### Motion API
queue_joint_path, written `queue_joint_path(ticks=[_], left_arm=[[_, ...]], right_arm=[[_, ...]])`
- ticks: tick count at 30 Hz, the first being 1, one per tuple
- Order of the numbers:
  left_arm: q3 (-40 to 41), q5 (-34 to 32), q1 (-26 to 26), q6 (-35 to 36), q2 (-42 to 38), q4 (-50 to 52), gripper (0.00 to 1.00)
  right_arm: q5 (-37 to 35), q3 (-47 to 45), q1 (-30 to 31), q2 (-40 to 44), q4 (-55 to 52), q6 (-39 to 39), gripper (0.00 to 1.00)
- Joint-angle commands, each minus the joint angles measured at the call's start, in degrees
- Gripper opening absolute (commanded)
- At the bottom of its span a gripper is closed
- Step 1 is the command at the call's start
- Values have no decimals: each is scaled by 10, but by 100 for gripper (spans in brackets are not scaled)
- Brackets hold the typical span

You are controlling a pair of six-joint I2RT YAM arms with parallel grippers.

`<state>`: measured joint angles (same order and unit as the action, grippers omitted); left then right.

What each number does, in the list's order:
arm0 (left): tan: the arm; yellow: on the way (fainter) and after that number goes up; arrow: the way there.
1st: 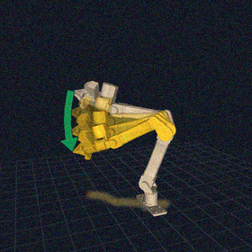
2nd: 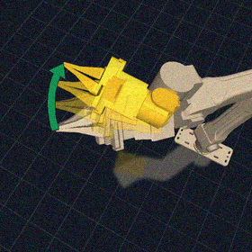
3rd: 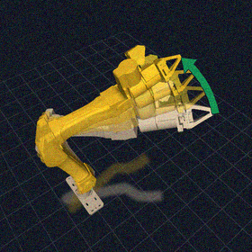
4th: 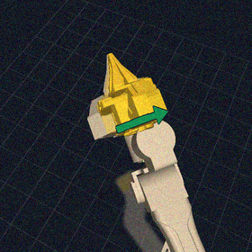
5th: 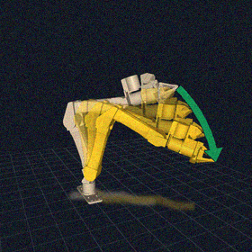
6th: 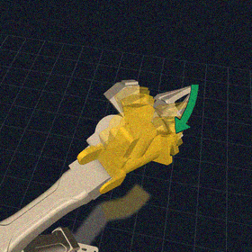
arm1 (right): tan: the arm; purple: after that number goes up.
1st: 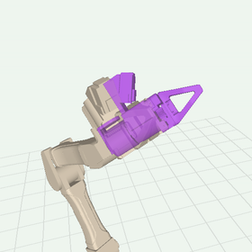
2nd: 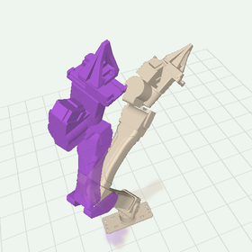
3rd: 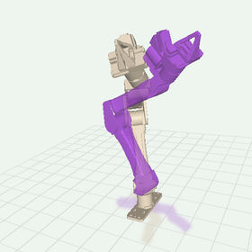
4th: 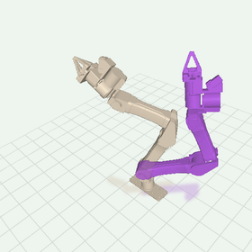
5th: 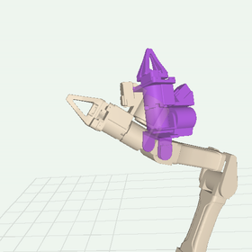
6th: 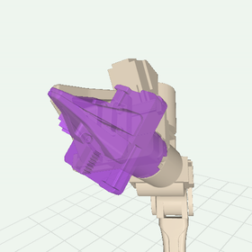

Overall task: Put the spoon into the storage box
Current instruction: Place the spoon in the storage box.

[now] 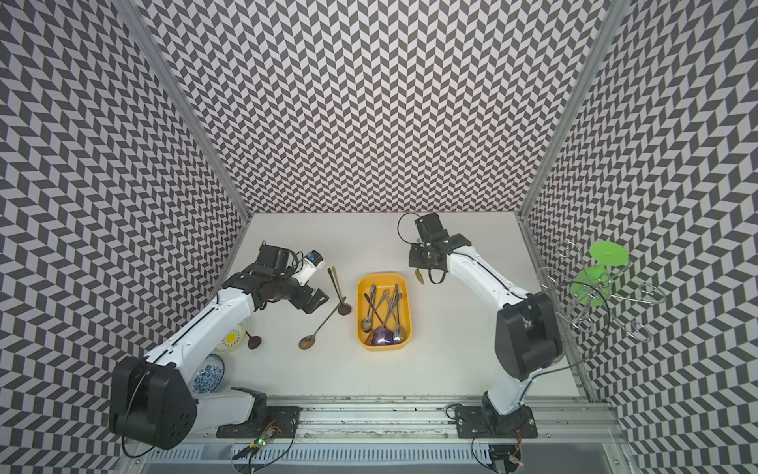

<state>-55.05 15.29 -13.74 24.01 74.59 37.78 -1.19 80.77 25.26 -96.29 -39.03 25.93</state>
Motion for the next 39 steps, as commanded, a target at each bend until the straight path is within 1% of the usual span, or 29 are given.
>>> queue_joint_path(ticks=[1,5,10,15,20,22,23,25,27,31,34,39], left_arm=[[18,-39,-6,28,-4,17,98],[36,-63,-15,31,-3,14,98],[58,-76,-17,31,-3,12,97],[78,-72,-21,32,-9,7,96],[89,-70,-30,30,-5,3,94],[98,-72,-33,32,-1,-6,94],[99,-74,-35,32,1,-8,93],[100,-77,-40,29,9,-8,92],[105,-76,-40,30,14,-12,91],[113,-77,-49,30,26,-18,87],[118,-77,-52,32,33,-20,84],[112,-73,-59,26,56,-15,71]], right_arm=[[9,-19,18,44,0,26,0],[12,-37,46,72,-5,48,0],[8,-54,84,98,-13,74,0],[3,-73,125,111,-13,96,0],[4,-91,146,123,-7,114,1],[3,-100,148,130,3,120,7],[4,-103,148,132,5,122,12],[6,-106,149,136,6,124,26],[-7,-99,148,140,5,112,33],[-59,-75,148,156,-16,94,43],[-94,-69,139,177,-19,73,47],[-149,-87,122,232,-4,33,58]])
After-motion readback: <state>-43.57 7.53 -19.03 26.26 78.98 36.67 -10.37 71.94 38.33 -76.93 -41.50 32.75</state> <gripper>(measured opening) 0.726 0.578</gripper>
